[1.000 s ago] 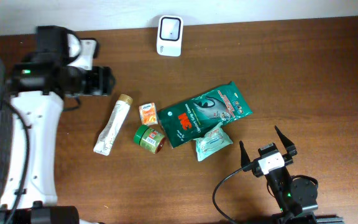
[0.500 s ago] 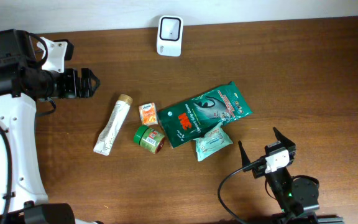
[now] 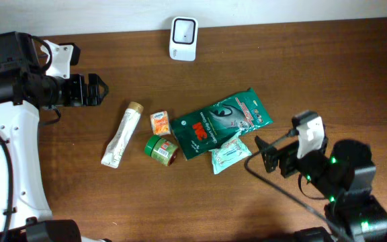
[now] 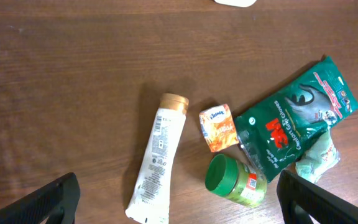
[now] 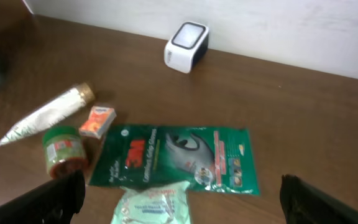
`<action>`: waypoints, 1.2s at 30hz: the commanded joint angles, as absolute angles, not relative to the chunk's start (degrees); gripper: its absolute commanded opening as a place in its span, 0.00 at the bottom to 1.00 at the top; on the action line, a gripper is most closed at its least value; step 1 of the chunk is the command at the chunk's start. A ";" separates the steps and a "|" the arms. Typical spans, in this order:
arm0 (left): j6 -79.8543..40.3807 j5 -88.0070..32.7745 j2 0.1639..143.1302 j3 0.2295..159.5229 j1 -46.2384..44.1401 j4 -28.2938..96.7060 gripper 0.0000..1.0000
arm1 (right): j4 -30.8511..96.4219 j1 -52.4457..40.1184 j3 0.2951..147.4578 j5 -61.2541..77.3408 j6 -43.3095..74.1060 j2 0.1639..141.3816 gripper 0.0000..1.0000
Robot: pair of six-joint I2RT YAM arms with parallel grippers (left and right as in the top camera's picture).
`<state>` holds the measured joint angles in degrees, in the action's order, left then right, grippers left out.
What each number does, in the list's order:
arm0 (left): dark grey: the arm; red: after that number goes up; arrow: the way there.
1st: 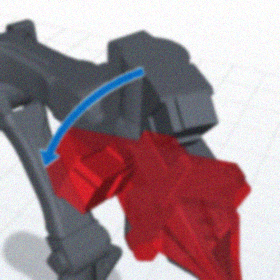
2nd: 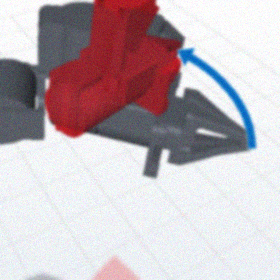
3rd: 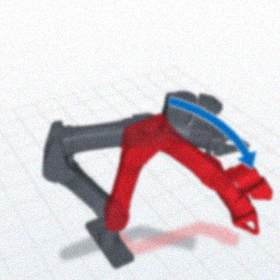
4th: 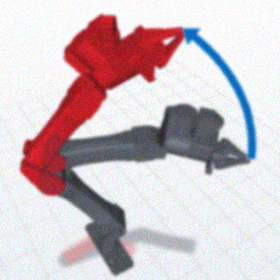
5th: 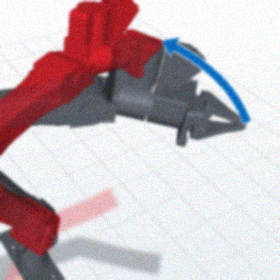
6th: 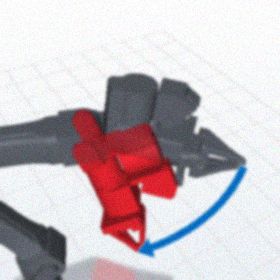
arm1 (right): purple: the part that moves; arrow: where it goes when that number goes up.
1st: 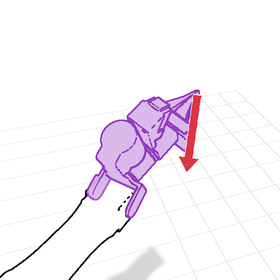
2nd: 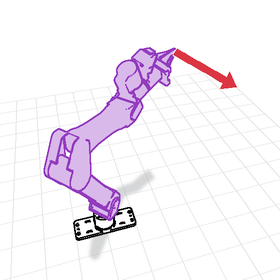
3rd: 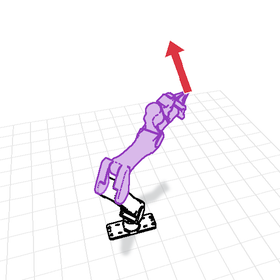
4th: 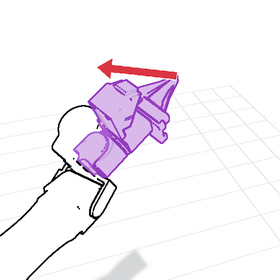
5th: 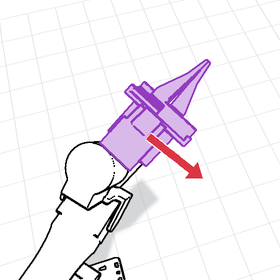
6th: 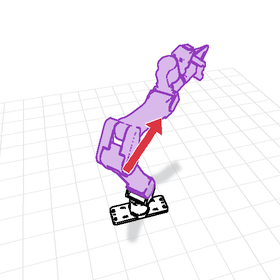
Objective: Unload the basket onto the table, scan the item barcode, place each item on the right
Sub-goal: 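Move the right gripper toward the glove and Zappy packs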
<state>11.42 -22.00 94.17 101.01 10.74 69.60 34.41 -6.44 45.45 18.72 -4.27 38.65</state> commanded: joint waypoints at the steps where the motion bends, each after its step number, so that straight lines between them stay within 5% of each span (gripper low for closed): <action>1: 12.53 -22.72 93.21 101.93 11.05 69.60 0.99 | 41.12 -6.72 56.01 25.89 -3.55 49.04 0.98; 8: 12.53 -22.74 93.21 101.93 11.05 69.60 0.99 | 55.55 -10.98 70.02 31.77 -4.23 72.75 0.98; 14: 12.53 -22.74 93.21 101.95 11.05 69.60 0.99 | 56.12 -24.01 70.41 21.89 -4.21 84.31 0.98; 19: 12.53 -22.74 93.21 101.93 11.05 69.60 0.99 | 48.51 -28.23 70.41 28.29 -0.58 89.23 0.98; 26: 12.53 -22.74 93.21 101.95 11.05 69.60 0.99 | 49.95 -38.76 70.41 -4.45 14.66 92.44 0.92; 36: 12.53 -22.74 93.21 101.93 11.05 69.60 0.99 | 49.28 -41.67 70.52 -14.22 21.74 106.56 0.66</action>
